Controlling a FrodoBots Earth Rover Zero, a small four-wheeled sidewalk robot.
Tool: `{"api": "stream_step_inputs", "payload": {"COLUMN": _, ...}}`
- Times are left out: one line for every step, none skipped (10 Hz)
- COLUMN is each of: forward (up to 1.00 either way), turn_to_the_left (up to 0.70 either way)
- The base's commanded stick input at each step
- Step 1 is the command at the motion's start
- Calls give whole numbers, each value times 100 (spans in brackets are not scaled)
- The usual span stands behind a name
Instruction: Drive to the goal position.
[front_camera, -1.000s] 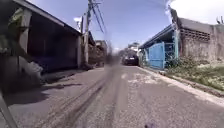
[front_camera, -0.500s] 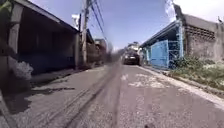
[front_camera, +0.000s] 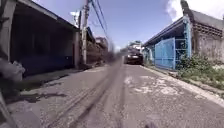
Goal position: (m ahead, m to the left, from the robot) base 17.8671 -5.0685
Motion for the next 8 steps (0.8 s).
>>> {"api": "stream_step_inputs", "payload": {"forward": 100, "turn_to_the_left": -22}}
{"api": "stream_step_inputs", "payload": {"forward": 100, "turn_to_the_left": -35}}
{"api": "stream_step_inputs", "payload": {"forward": 100, "turn_to_the_left": -15}}
{"api": "stream_step_inputs", "payload": {"forward": 100, "turn_to_the_left": 0}}
{"api": "stream_step_inputs", "payload": {"forward": 100, "turn_to_the_left": 0}}
{"api": "stream_step_inputs", "payload": {"forward": 100, "turn_to_the_left": 0}}
{"api": "stream_step_inputs", "payload": {"forward": 100, "turn_to_the_left": 0}}
{"api": "stream_step_inputs", "payload": {"forward": 100, "turn_to_the_left": 0}}
